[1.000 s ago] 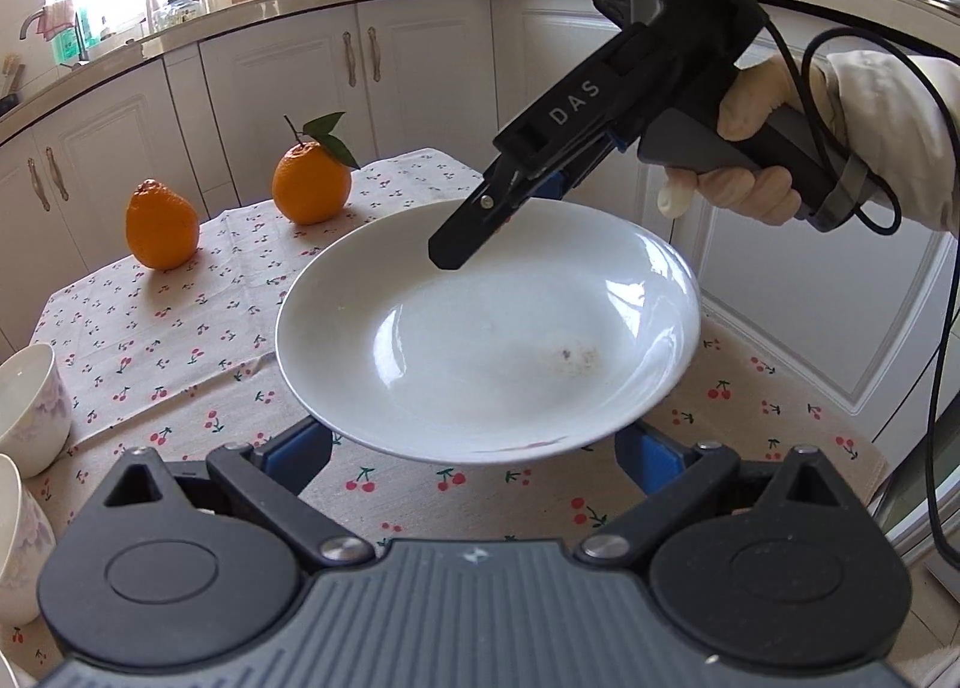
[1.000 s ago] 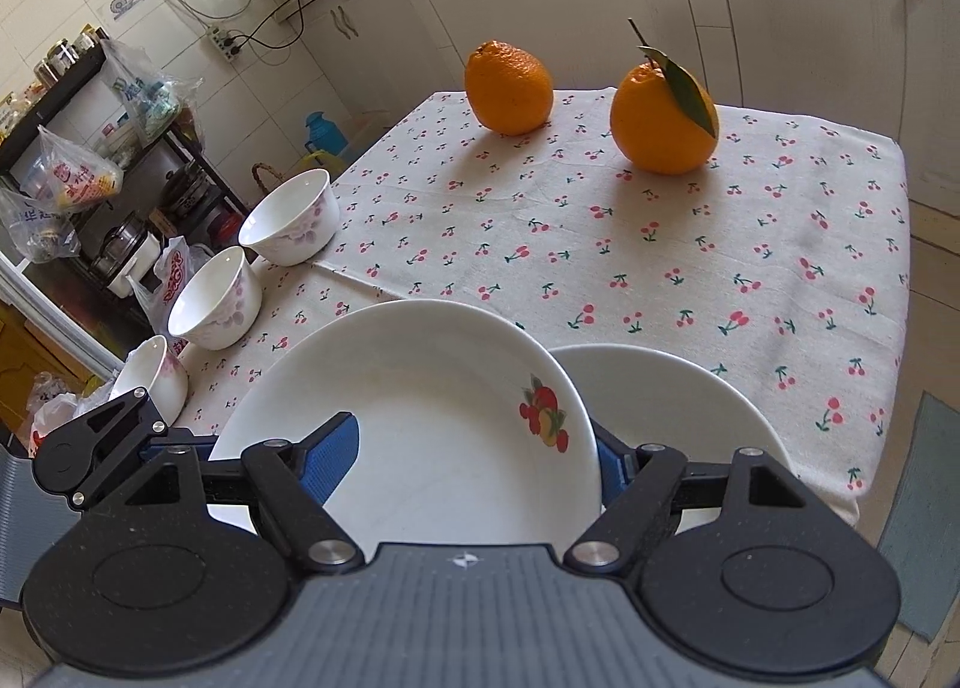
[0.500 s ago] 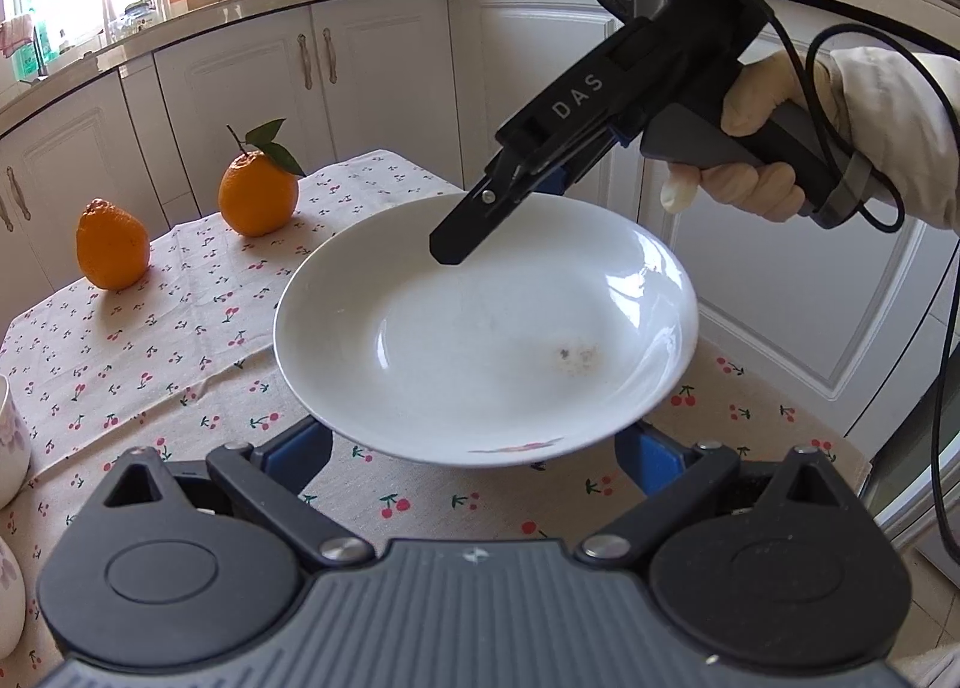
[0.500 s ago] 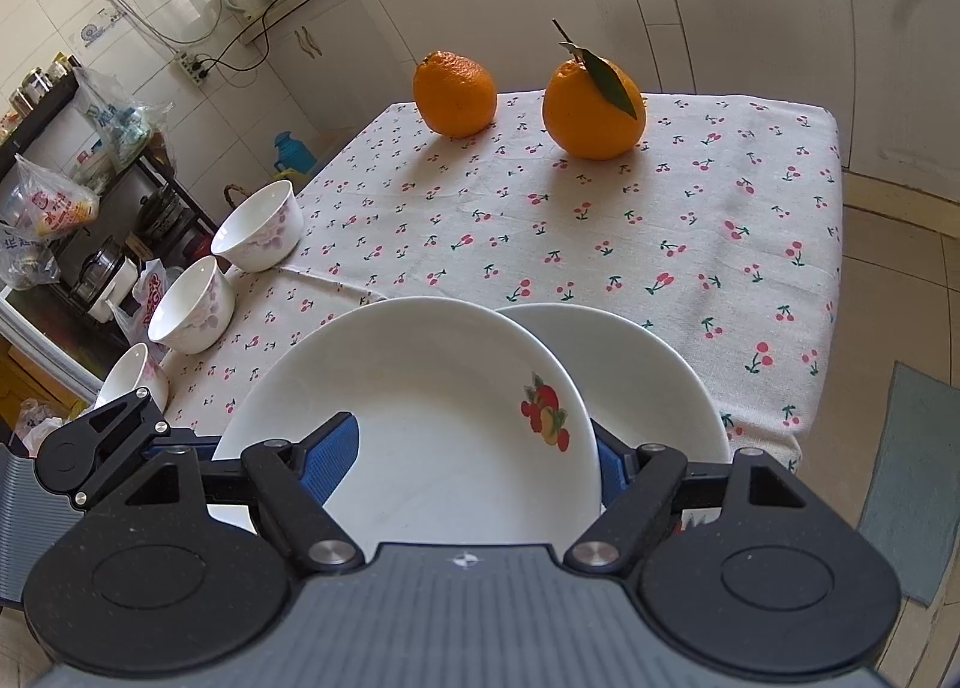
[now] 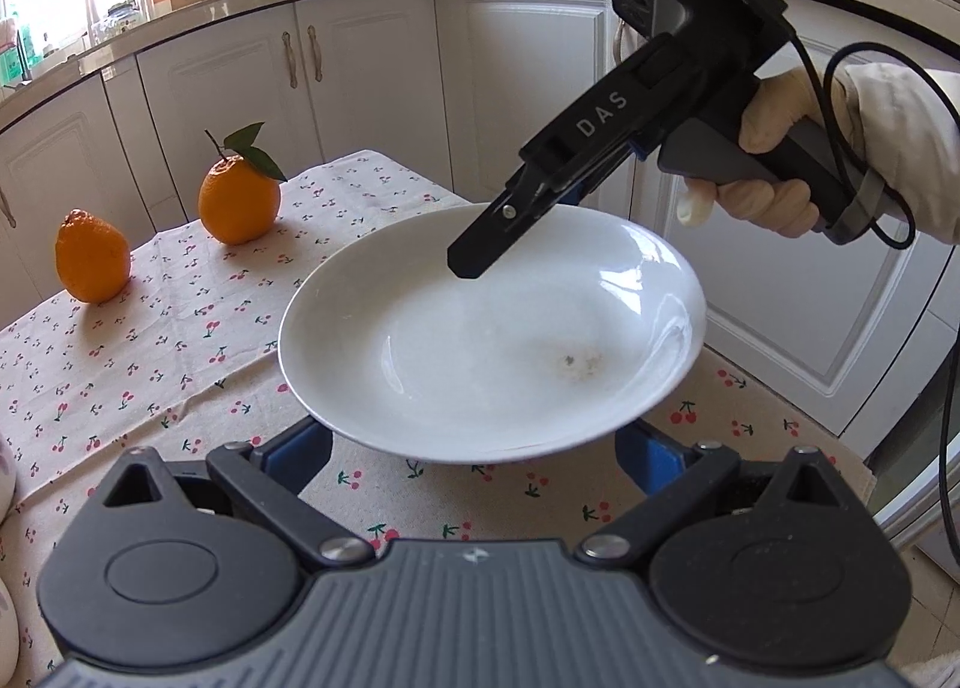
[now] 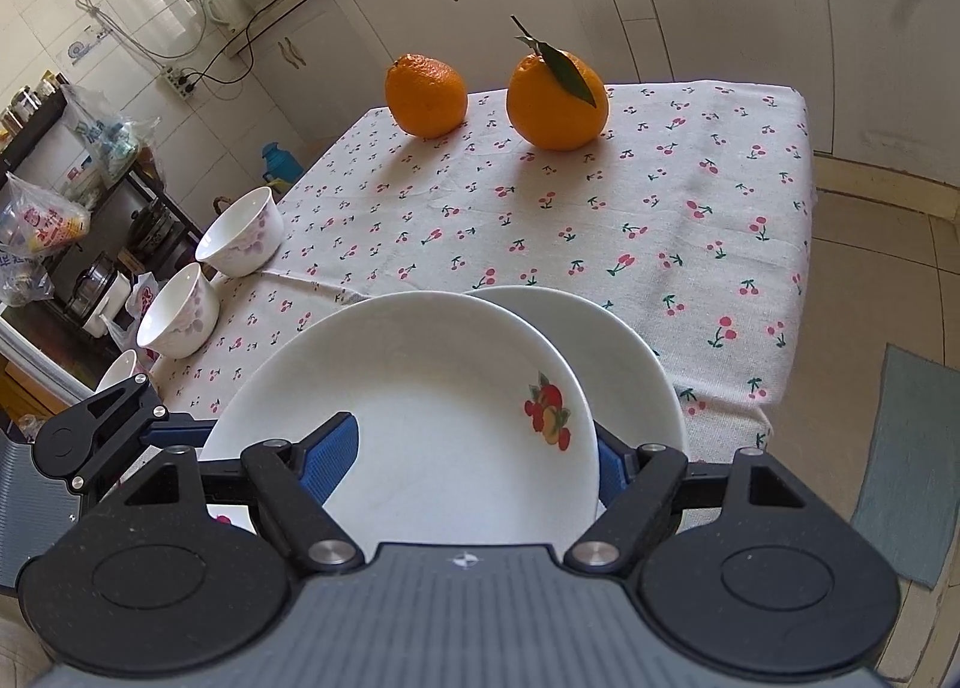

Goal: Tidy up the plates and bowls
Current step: 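Lower the plate onto the plate stack and open the right gripper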

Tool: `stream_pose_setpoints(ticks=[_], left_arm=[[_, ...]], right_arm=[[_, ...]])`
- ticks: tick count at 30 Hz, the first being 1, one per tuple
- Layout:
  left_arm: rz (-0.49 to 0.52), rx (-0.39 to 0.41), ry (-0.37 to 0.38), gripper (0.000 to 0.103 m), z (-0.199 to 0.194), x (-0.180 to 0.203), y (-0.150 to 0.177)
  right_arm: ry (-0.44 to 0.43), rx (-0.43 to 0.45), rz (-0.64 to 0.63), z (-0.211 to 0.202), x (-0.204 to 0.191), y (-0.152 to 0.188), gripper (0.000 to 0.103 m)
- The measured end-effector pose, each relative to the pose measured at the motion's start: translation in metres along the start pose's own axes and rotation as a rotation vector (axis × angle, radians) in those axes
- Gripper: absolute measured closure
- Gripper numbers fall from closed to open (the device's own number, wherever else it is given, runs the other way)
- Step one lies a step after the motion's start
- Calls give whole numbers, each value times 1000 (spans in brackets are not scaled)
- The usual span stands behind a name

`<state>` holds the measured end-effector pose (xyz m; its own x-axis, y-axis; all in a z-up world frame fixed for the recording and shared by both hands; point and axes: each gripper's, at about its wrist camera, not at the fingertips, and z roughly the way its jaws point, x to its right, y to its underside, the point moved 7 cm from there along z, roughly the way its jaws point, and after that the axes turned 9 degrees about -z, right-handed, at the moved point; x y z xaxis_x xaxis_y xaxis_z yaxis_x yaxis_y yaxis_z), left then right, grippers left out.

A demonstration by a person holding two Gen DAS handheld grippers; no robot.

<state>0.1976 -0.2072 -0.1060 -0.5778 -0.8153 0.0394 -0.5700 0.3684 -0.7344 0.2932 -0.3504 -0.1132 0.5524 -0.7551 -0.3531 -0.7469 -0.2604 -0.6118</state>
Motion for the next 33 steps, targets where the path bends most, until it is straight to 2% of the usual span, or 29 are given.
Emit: stream_pose_setpoints(ticks=[11,16,21,33], left_arm=[[-17,-16,17,3,9,-2,0],[1,15,18,3,6,0,-6],[2,-1,18,4,11,0,-3],[-21,1,20,4,7,-6,-1]], right_arm=[[25,-6,11,-10,8,8,20],[43,1,16,-16,12,10,19],[63,16,23,-24,13,10,19],[109,-15,4,-24,8,9,16]])
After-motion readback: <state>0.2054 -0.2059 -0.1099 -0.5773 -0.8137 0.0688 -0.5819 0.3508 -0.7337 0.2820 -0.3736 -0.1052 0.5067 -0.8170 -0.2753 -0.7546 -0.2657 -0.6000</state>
